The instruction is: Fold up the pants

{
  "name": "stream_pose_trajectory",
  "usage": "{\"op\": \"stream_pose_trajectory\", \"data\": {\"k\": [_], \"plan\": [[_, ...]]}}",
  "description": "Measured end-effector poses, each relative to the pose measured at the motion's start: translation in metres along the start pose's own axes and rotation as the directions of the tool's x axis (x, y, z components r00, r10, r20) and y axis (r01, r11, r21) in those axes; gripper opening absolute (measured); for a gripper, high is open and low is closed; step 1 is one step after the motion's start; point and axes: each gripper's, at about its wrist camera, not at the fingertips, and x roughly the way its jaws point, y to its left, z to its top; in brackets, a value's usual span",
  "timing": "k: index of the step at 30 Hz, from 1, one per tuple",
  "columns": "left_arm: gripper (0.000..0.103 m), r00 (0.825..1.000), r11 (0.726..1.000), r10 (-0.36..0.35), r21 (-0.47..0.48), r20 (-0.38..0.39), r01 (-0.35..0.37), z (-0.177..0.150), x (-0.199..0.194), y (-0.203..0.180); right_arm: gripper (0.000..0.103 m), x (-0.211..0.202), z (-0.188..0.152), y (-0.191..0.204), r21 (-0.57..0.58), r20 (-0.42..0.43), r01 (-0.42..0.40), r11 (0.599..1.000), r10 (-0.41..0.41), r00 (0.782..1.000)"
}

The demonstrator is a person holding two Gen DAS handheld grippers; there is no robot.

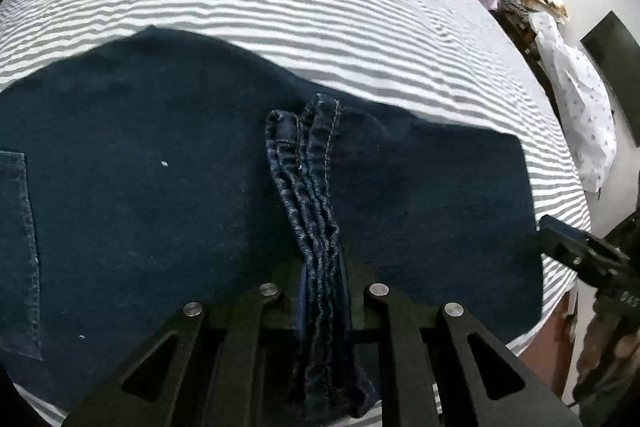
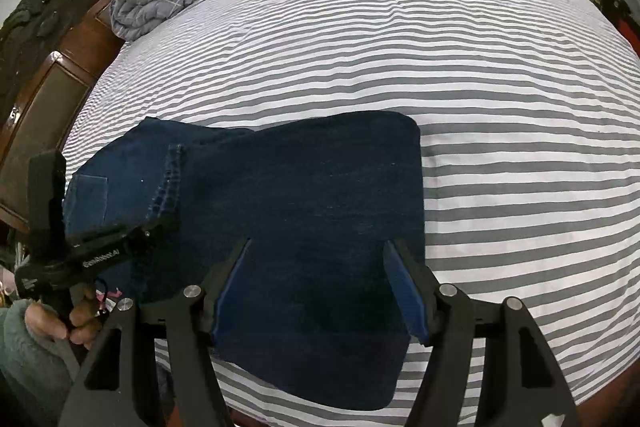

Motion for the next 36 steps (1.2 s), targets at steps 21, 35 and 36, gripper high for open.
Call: {"op": "stream_pose_trajectory", "data": {"k": [21,35,36], "plan": [[0.018,0.997,0.991,0.081,0.102,-0.001,-0.081,-0.003,-0.005,0.03,0.064,0.007,0.001,0.016,-0.036,-0.024,0.002,0.999,-0.003,1.0],[0.049,0.935,0.919,0.324,0.189,0.143,-0.347,-0.018,-0.015,0.007,0.064,0.026,-0.007,0.056,-0.115,-0.06,-0.017,0.993,0.01,0.998],[0.049,0.93,0.912,0.333,0.196,0.157,-0.36,-0.019,-0.018,0.007,0.064,0.03,-0.009,0.058,-0.136,-0.07,0.005,0.991,-0.015,0.997]]}}
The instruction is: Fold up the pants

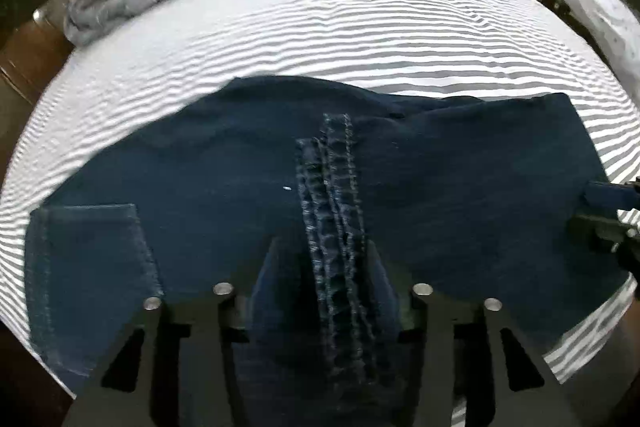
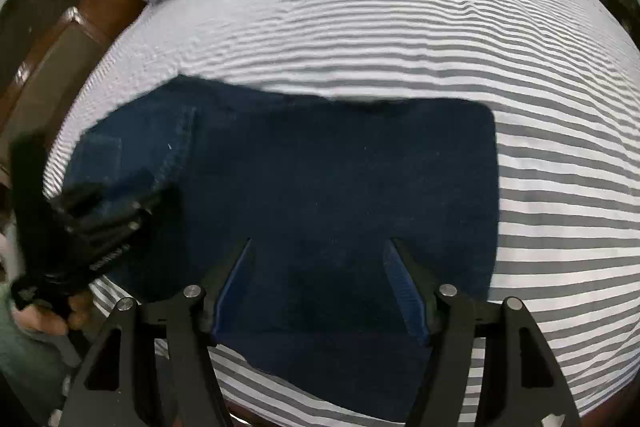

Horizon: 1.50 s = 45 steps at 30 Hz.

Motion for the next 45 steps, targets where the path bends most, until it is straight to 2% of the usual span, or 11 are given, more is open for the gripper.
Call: {"op": "stream_pose_trajectory", "data": {"k": [6,14,19,23,28,31,32,36,39,43,45], "plan": [[0.053,0.996,0.996,0.088,0.018,0.0,-0.088,-0.014,0.003,0.014,0.062,0.011,-0.015,0.008,-0.153,-0.041,0.14,0.978,-0.148,0.988],[0.055,1.0,0.994,-0.006,-0.106,0.027,0.009,-0.013,-0.008,0.034,0.061,0.004,-0.026,0.004,-0.214,-0.033,0.198,0.957,-0.209,0.977],[0.055,0.982,0.978,-0.144,-0.136,0.12,0.16,0.008,-0.03,0.03,0.065,-0.007,-0.015,-0.01,-0.114,-0.021,0.152,0.982,-0.155,0.988],[0.055,0.971,0.963,-0.2,-0.157,0.131,0.219,0.033,-0.018,0.012,0.065,-0.013,0.014,-0.027,0.042,0.032,-0.001,0.999,0.0,0.999],[0.055,0.982,0.971,-0.172,-0.155,0.081,0.183,0.056,0.017,-0.005,0.065,-0.001,0.052,-0.034,0.059,0.083,0.068,0.996,-0.072,0.994],[0.055,0.993,0.983,-0.109,-0.143,0.05,0.115,0.061,0.038,-0.006,0.065,0.016,0.068,-0.043,0.072,0.059,0.117,0.991,-0.121,0.991],[0.056,0.992,0.982,-0.118,-0.139,0.049,0.124,0.061,0.042,-0.003,0.064,0.02,0.07,-0.047,0.077,0.05,0.13,0.989,-0.134,0.99],[0.056,0.989,0.984,-0.131,-0.113,0.067,0.138,0.056,0.039,0.0,0.062,0.02,0.068,-0.062,0.069,0.062,0.086,0.994,-0.091,0.994],[0.056,0.992,0.991,-0.099,-0.084,0.072,0.105,0.049,0.029,-0.004,0.072,0.009,0.062,-0.072,0.065,0.058,0.093,0.994,-0.097,0.994],[0.056,0.988,0.984,-0.133,-0.104,0.082,0.142,0.025,0.008,0.002,0.077,-0.008,0.039,-0.107,0.157,0.028,-0.113,0.981,0.11,0.994],[0.056,0.991,0.986,-0.116,-0.112,0.064,0.122,0.012,0.003,0.004,0.077,-0.01,0.025,-0.12,0.179,-0.015,-0.148,0.973,0.153,0.988]]}}
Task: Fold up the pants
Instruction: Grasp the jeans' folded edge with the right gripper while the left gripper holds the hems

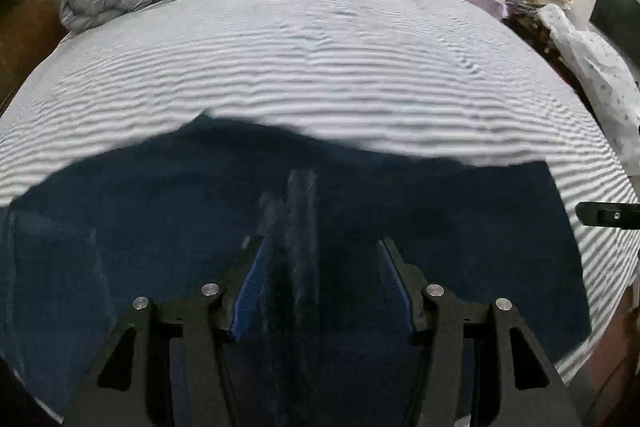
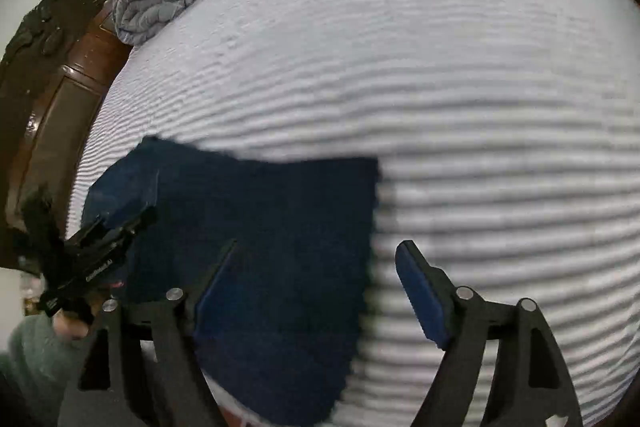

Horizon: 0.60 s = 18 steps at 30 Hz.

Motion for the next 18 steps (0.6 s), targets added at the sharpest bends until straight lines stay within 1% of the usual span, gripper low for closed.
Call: {"op": "stream_pose_trajectory", "data": {"k": [2,5,7,9,11,12,13,14,15,16,18], "plan": [[0.056,1.0,1.0,0.01,-0.009,-0.011,-0.01,-0.012,-0.005,0.003,0.077,0.0,-0.011,-0.01,0.002,-0.036,-0.03,1.0,0.03,0.999],[0.056,0.998,0.999,0.05,-0.005,-0.034,-0.05,-0.028,-0.006,0.006,0.077,0.002,-0.025,-0.021,0.017,-0.083,-0.093,0.996,0.094,0.992],[0.056,0.997,0.998,0.064,-0.004,-0.043,-0.065,-0.037,-0.003,0.009,0.077,0.007,-0.03,-0.025,0.033,-0.093,-0.134,0.99,0.137,0.986],[0.057,0.997,0.997,0.078,0.013,-0.016,-0.078,-0.043,-0.005,0.006,0.076,0.013,-0.033,-0.026,0.03,-0.093,-0.14,0.99,0.142,0.986],[0.059,0.994,0.994,0.108,0.038,-0.012,-0.107,-0.044,-0.002,0.002,0.076,0.017,-0.034,-0.025,0.026,-0.069,-0.159,0.987,0.161,0.985],[0.061,0.993,0.992,0.119,0.044,-0.012,-0.119,-0.044,-0.001,0.001,0.075,0.017,-0.033,-0.023,0.018,-0.061,-0.168,0.986,0.169,0.984],[0.061,0.992,0.991,0.127,0.044,-0.013,-0.126,-0.042,0.001,0.0,0.07,0.017,-0.033,-0.021,0.011,-0.056,-0.184,0.983,0.185,0.981],[0.063,0.991,0.991,0.131,0.039,-0.015,-0.13,-0.042,0.001,0.001,0.066,0.018,-0.032,-0.019,0.004,-0.058,-0.207,0.978,0.207,0.977],[0.065,0.991,0.99,0.134,0.034,-0.017,-0.133,-0.042,0.002,0.001,0.061,0.021,-0.031,-0.014,-0.001,-0.072,-0.243,0.97,0.243,0.967],[0.067,0.99,0.99,0.137,0.029,-0.018,-0.137,-0.042,0.002,0.003,0.06,0.025,-0.03,-0.01,-0.008,-0.08,-0.256,0.967,0.255,0.964],[0.072,0.989,0.99,0.143,0.009,-0.025,-0.142,-0.041,0.003,0.005,0.06,0.033,-0.03,-0.004,-0.044,-0.079,-0.25,0.967,0.246,0.966]]}}
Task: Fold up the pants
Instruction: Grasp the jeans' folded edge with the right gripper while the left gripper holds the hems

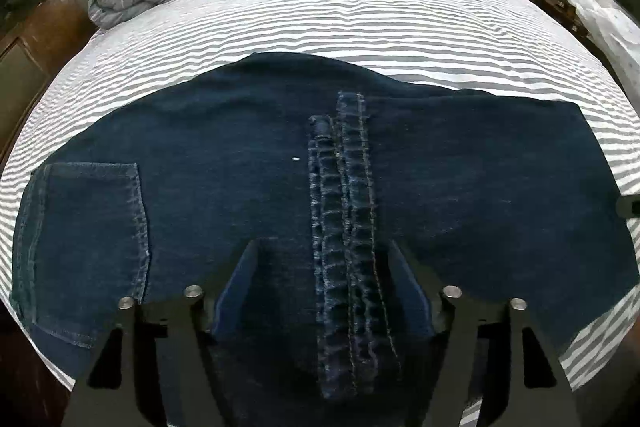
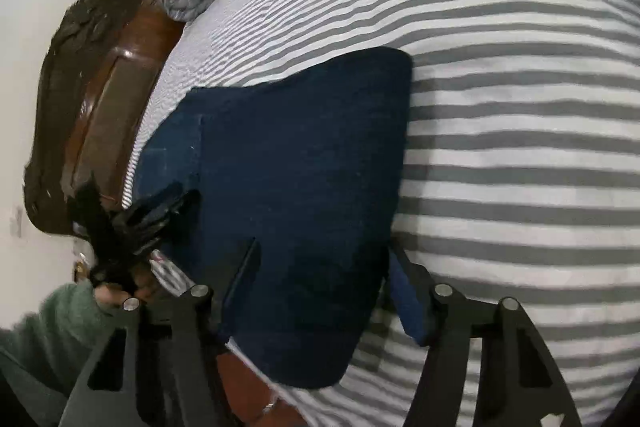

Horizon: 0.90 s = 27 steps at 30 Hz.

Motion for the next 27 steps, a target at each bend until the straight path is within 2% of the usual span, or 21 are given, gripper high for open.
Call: {"op": "stream_pose_trajectory", "data": {"k": [2,6,7,10,14,20,22,26,27], "plan": [[0.072,1.0,1.0,0.0,-0.016,-0.008,0.0,0.001,0.001,0.001,0.061,0.006,0.002,-0.002,0.005,0.013,-0.021,1.0,0.021,1.0],[0.073,1.0,1.0,0.019,-0.018,-0.013,-0.019,0.003,0.001,0.0,0.062,0.005,0.003,-0.019,0.081,0.051,-0.118,0.99,0.114,0.992],[0.073,1.0,1.0,0.018,-0.02,-0.014,-0.019,0.004,0.002,0.001,0.06,0.005,0.003,-0.021,0.088,0.053,-0.135,0.987,0.131,0.99],[0.074,1.0,0.999,0.015,-0.029,-0.018,-0.015,0.004,0.003,0.002,0.048,0.006,0.0,-0.022,0.085,0.044,-0.121,0.989,0.118,0.992],[0.075,1.0,0.999,0.018,-0.029,-0.016,-0.018,0.004,0.003,0.002,0.047,0.006,-0.001,-0.027,0.109,0.039,-0.143,0.984,0.14,0.989],[0.077,1.0,0.999,0.016,-0.032,-0.017,-0.017,0.004,0.004,0.003,0.048,0.002,-0.003,-0.029,0.083,0.01,-0.15,0.985,0.15,0.989],[0.077,1.0,0.999,0.014,-0.033,-0.016,-0.014,0.004,0.004,0.003,0.051,0.002,-0.006,-0.028,0.054,0.002,-0.161,0.985,0.162,0.987],[0.077,1.0,0.999,0.015,-0.034,-0.01,-0.015,0.003,0.004,0.004,0.058,0.008,-0.001,-0.031,0.091,0.03,-0.237,0.967,0.235,0.971],[0.077,1.0,0.999,0.015,-0.036,-0.012,-0.016,0.003,0.004,0.004,0.063,0.009,0.001,-0.027,0.083,0.031,-0.24,0.967,0.238,0.971]]}}
